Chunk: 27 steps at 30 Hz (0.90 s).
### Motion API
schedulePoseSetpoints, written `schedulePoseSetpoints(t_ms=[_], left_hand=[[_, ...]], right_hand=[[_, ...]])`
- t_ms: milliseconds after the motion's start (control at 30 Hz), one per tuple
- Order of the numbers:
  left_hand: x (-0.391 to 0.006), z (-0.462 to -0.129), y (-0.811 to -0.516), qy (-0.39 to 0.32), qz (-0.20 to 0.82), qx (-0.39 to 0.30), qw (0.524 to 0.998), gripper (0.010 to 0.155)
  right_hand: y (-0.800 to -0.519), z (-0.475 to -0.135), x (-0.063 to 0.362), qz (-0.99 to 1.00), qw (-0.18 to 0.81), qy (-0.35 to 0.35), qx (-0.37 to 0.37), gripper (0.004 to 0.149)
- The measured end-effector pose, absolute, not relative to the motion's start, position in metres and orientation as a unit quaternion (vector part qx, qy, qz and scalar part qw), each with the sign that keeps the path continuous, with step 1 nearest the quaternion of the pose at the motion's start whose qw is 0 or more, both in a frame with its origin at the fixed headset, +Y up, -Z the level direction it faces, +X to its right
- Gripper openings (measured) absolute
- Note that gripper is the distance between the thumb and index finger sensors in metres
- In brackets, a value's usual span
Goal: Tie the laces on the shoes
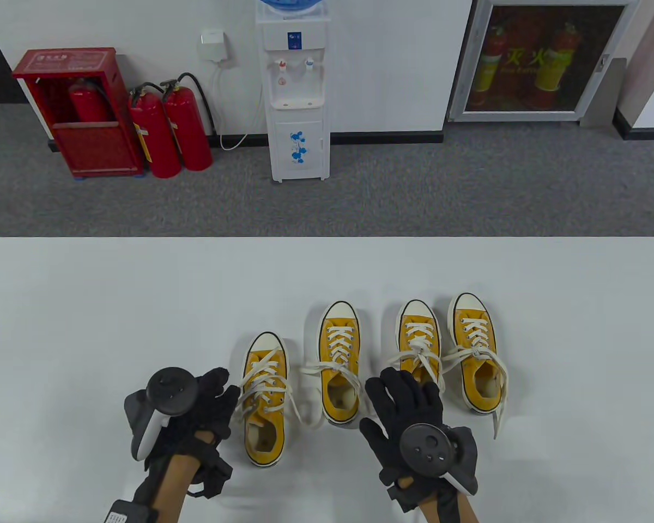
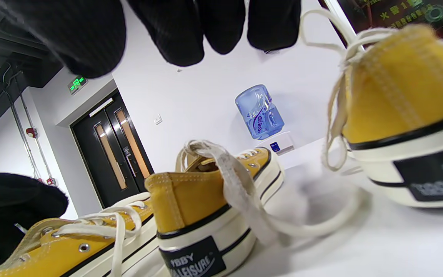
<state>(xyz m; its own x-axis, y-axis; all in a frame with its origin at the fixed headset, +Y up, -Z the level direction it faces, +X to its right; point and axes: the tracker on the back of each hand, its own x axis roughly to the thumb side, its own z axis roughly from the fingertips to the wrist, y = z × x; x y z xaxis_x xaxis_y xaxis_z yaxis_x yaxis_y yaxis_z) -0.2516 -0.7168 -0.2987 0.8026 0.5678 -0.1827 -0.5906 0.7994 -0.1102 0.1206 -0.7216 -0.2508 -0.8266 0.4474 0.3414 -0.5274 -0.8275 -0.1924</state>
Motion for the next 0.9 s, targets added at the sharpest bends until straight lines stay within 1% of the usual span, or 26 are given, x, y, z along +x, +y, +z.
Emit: schedulePoseSetpoints(t_ms=[67, 167, 333, 400, 600, 733, 900], left_hand=[[-0.247, -0.308, -0.712, 0.073, 0.31, -0.082, 0.944, 0.065], [-0.237, -0.322, -0.709, 0.072, 0.308, -0.109, 0.942, 0.067], [-0.224, -0.342, -0.713, 0.07, 0.288, -0.151, 0.943, 0.07], [-0.22, -0.346, -0.716, 0.065, 0.284, -0.166, 0.942, 0.07], [-0.213, -0.353, -0.725, 0.063, 0.263, -0.182, 0.945, 0.069], [-0.211, -0.354, -0.725, 0.066, 0.234, -0.158, 0.957, 0.067], [-0.206, -0.355, -0.726, 0.068, 0.19, -0.146, 0.968, 0.061]], right_hand=[[-0.722, -0.251, 0.121, 0.946, 0.256, -0.138, 0.143, 0.071], [-0.722, -0.251, 0.121, 0.946, 0.258, -0.138, 0.143, 0.071], [-0.722, -0.251, 0.12, 0.946, 0.256, -0.138, 0.144, 0.071], [-0.721, -0.251, 0.12, 0.946, 0.256, -0.137, 0.143, 0.071], [-0.722, -0.251, 0.12, 0.946, 0.257, -0.135, 0.143, 0.071], [-0.722, -0.251, 0.12, 0.947, 0.255, -0.133, 0.144, 0.071], [-0.722, -0.251, 0.119, 0.947, 0.254, -0.131, 0.145, 0.071]])
